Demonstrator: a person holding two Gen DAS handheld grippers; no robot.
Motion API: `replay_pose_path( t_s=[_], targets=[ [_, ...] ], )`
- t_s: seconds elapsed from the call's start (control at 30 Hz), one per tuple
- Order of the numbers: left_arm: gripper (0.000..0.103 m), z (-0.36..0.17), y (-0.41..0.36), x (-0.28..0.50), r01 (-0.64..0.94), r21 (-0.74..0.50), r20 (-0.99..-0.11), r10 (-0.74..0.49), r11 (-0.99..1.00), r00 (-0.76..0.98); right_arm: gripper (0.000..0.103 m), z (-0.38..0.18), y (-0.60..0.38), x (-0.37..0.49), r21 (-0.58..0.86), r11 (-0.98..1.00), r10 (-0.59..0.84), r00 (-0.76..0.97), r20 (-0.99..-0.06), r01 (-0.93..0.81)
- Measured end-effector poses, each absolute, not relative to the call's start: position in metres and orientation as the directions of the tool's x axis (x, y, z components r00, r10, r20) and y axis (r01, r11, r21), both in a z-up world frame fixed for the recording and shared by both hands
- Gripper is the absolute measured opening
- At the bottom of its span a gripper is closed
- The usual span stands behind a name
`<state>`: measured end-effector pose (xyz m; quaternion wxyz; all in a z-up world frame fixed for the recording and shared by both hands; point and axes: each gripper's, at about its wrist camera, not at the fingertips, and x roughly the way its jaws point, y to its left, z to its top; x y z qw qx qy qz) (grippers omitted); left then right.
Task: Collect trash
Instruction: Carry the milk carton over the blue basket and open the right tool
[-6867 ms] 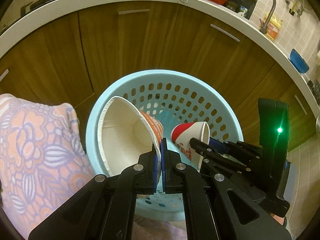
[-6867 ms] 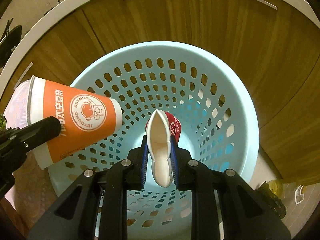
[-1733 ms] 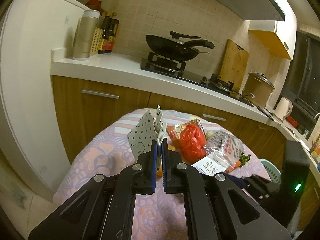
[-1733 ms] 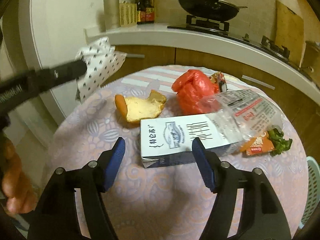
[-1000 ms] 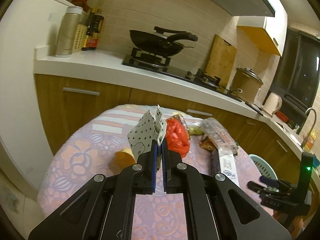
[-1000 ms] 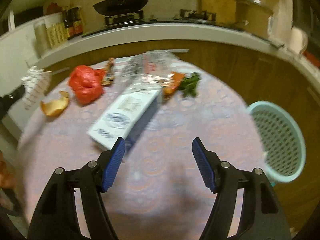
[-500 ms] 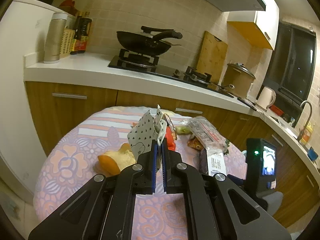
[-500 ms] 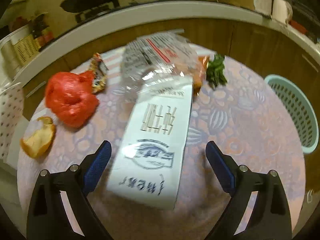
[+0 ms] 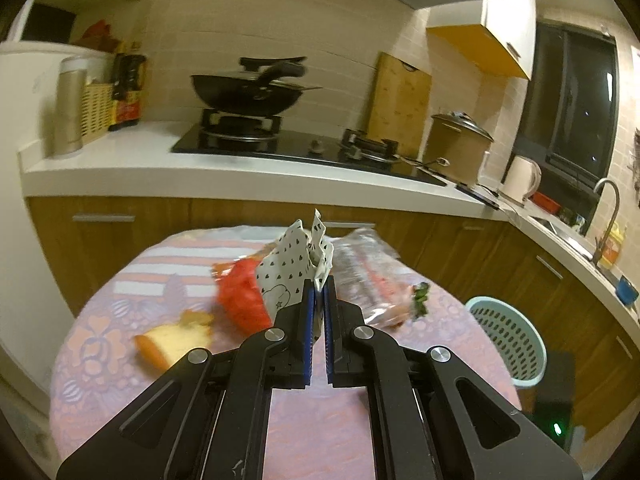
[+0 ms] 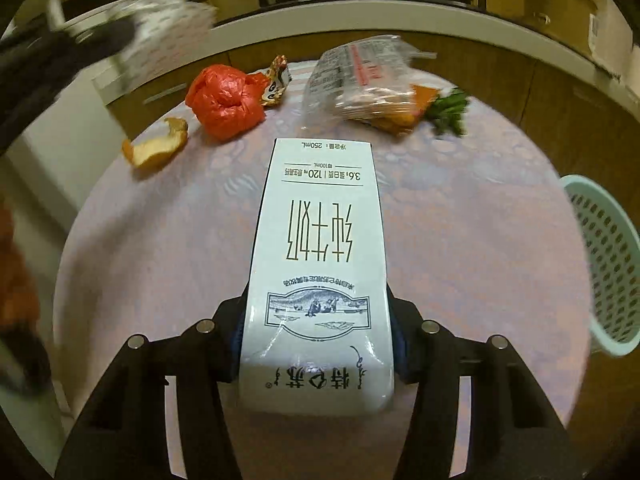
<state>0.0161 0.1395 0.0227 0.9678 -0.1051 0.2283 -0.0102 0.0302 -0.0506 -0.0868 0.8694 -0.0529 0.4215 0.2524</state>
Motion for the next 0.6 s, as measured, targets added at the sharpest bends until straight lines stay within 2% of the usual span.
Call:
replay_pose_path(
  t_s=[0.3,0.6],
  targets=[
    [0.003,0.036,0.048,0.057,0.100,-0.177,-0.442,-0.170,0.979,0.881,0.051,-0.059,-0.145,0.039,0.097,0.900,0.368,0.621,-0.692,-0.425],
    [0.003,0.033,-0.049,0.108,0.260,-0.168,-0.474,-0.309,0.951,0.824,0.051,-0.028,-0.247,0.081,0.113,0.971,0.236,0.758,-0.608,-0.211]
  ],
)
